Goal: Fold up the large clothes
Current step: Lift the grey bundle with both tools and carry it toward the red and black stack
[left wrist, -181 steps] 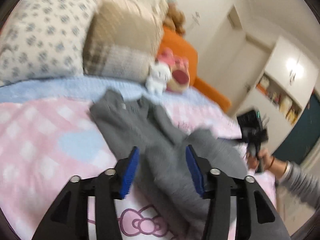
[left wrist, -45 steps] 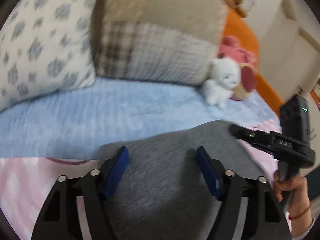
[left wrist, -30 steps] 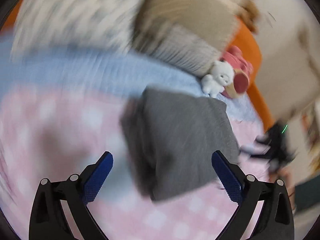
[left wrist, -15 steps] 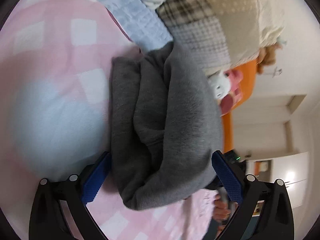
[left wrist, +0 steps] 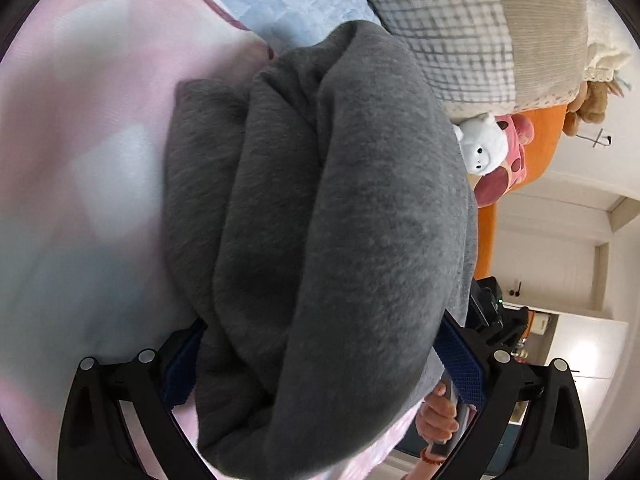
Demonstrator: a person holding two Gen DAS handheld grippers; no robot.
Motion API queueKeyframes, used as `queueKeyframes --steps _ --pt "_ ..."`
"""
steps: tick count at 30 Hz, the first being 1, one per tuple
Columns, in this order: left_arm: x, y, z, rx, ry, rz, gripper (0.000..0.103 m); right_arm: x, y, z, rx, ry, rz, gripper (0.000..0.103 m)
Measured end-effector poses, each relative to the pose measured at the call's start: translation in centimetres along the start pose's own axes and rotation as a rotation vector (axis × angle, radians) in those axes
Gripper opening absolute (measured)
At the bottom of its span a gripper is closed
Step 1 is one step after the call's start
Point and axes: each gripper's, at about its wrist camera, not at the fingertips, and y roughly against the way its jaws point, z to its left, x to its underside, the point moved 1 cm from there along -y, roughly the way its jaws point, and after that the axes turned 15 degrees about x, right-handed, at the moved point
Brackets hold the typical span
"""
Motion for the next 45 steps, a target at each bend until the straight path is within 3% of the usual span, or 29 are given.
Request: queueKeyframes --steps 1,4,6,7,8,11,17,22,29,31,36,39,45 --pt "0.1 -0.1 -0.2 -0.006 -0.013 -0.004 0.100 0.1 0.0 0.1 0.016 0.025 -0.006 0.097" --pt "0.5 -0.5 -1.0 -0.026 -0.063 -0.014 0.100 0.6 0.2 0.3 0.058 0.059 -0.027 0.075" --pt "0.9 -1.0 -1.6 -0.039 -0.099 -0.014 0.086 0.9 0.6 0.3 0.046 0.079 -0.044 0.064" --pt "1.0 -1.1 -1.9 -0.041 -0.111 -0.018 0.073 1.1 0.7 0.4 0.047 0.090 -0.054 0.062" --pt "1.1 -1.0 -2.0 -0.039 -0.110 -0.024 0.066 1.3 0.8 0.5 0.044 0.092 -0.062 0.058" --pt "1.6 -0.2 -2.9 -0.017 -0.118 -0.053 0.057 2.2 1.5 1.1 0.021 0.105 -0.087 0.055" --pt "4.3 4.7 -8.1 0.045 -0.236 -0.086 0.056 5.2 4.7 6.3 -0.051 0.206 -0.135 0.055" --pt "9.3 16.0 -13.4 0.017 -0.341 -0.178 0.056 10.9 5.6 14.4 -0.125 0.327 -0.114 0.055" --pt "18.0 37.5 -14.7 -0.082 -0.390 -0.408 0.056 24.3 -1.5 28.5 -0.258 0.494 0.029 0.055" --pt "21.9 44.8 -13.2 -0.105 -0.386 -0.486 0.056 29.0 -4.6 32.1 -0.290 0.542 0.086 0.055" --pt "30.7 56.8 -8.0 -0.178 -0.355 -0.637 0.057 40.7 -12.4 37.1 -0.308 0.637 0.248 0.055" --pt "34.3 61.4 -4.0 -0.188 -0.322 -0.693 0.057 47.1 -17.8 38.8 -0.277 0.686 0.328 0.055" --pt "37.8 67.0 2.4 -0.181 -0.297 -0.777 0.057 53.0 -25.2 40.2 -0.235 0.723 0.404 0.055"
